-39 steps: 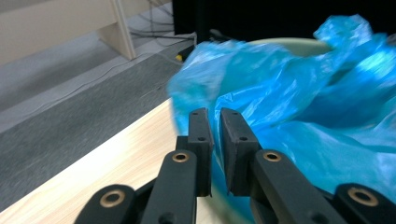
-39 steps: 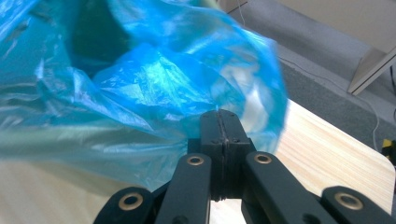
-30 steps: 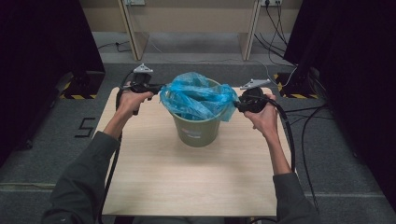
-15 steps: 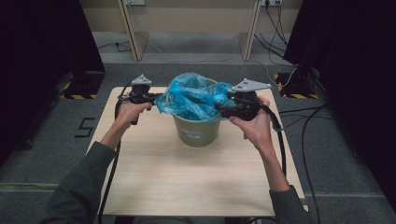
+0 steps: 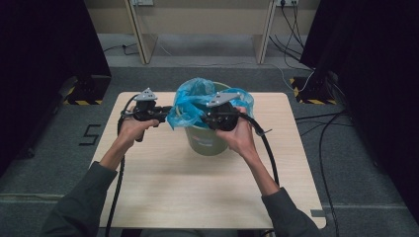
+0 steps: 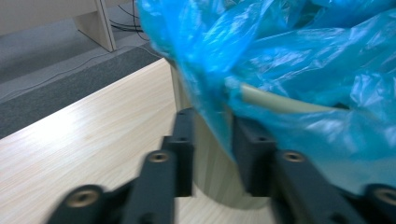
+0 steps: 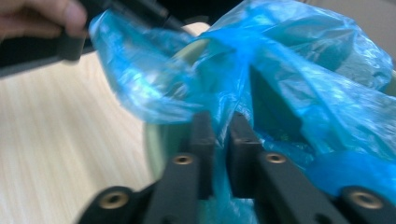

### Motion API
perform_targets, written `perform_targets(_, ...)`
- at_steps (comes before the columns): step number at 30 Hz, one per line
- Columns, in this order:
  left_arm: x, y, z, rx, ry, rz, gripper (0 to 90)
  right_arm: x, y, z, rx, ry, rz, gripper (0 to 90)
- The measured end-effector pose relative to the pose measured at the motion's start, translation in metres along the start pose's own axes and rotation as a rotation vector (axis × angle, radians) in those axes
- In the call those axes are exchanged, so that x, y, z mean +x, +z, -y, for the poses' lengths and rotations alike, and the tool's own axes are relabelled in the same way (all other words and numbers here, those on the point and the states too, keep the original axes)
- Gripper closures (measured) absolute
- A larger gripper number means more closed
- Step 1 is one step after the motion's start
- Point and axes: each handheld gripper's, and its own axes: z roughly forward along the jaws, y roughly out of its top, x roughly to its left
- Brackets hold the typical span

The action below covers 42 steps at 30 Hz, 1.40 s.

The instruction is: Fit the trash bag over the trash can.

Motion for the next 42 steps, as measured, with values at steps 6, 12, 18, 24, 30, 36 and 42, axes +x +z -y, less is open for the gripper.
perform_targets(6,0.007,-0.025,-0.012,-0.060,-0.035,0.016,56.2,0.029,-0.025,0.013,-0.030,-0.084,-0.046,89.6)
perform_targets(12,0.000,-0.019,-0.016,-0.030,0.008,0.020,59.4,0.051,-0.029,0.033,0.004,-0.143,-0.049,88.3)
perform_targets(18,0.001,-0.009,-0.011,0.006,0.012,0.021,62.2,0.047,-0.017,0.065,0.059,-0.108,-0.046,86.6)
perform_targets(24,-0.001,-0.017,-0.019,-0.008,0.021,0.004,54.0,0.037,-0.036,0.072,0.018,-0.030,-0.009,56.7)
perform_targets(30,-0.011,-0.040,-0.050,-0.108,0.012,-0.002,35.1,0.018,-0.087,0.076,-0.071,0.047,0.100,43.2)
perform_targets(36,-0.026,-0.015,-0.075,-0.073,0.055,0.022,32.1,-0.019,-0.093,0.081,-0.080,0.180,0.245,38.3)
perform_targets(42,-0.031,0.035,-0.077,0.055,0.114,0.038,47.9,-0.051,-0.079,0.082,-0.137,0.332,0.219,37.0)
